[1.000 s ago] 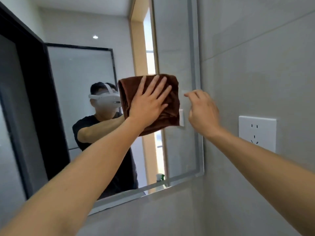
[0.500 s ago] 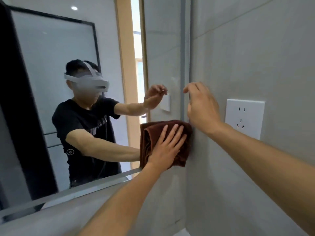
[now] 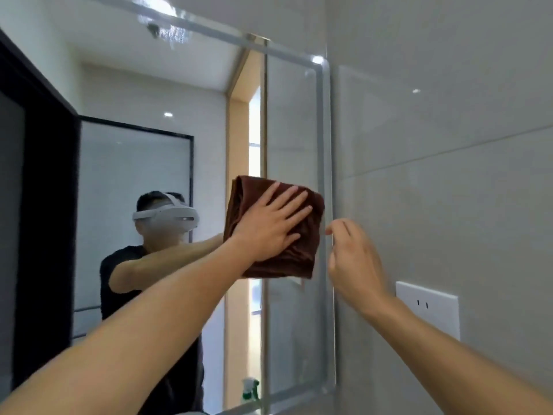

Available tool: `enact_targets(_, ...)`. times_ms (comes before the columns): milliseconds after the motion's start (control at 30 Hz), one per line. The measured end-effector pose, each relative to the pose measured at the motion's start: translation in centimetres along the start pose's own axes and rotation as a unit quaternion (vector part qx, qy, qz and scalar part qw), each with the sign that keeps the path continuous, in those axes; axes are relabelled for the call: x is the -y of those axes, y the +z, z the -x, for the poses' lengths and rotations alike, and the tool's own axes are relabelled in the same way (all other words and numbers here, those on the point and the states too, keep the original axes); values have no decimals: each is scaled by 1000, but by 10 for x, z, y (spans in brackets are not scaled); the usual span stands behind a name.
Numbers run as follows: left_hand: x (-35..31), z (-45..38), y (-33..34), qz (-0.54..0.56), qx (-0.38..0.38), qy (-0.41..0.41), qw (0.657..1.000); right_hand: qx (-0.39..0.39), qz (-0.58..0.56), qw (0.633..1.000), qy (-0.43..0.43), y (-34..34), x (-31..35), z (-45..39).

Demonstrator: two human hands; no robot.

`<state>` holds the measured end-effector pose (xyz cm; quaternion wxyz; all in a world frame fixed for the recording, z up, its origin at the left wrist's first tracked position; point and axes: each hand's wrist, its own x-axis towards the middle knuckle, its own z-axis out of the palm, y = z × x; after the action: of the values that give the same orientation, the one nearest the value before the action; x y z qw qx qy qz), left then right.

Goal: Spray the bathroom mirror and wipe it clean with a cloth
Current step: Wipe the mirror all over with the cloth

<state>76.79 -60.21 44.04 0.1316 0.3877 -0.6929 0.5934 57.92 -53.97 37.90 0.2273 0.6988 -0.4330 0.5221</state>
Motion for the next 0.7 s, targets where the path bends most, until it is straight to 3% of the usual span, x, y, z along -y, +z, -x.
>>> enact_targets(133, 105, -44, -44, -66, -32, -196, 978, -19, -6, 1000, -11, -10, 7, -27)
enact_targets(267, 119, -65, -49, -66, -53, -345, 935, -36, -18, 999, -23, -19, 17, -62)
enact_targets(333, 95, -70, -44, -55, -64, -345, 935, -56, -38, 997, -34, -21, 24, -79)
enact_targets(467, 67, -65, -36, -43, 5, -114, 993, -107, -73, 990, -49, -21, 41, -112)
enact_targets(533, 90, -65, -40, -56, 21, -71, 996, -121, -79, 988, -50, -23, 51, -127)
enact_targets(600, 126, -66, -50, -77, -3, -105, 992, -127, -84, 986, -65, -26, 61, -137)
enact_targets(700, 199, -63, -76, -94, -25, -235, 967, -116, -96, 985, -82, -29, 75, -151)
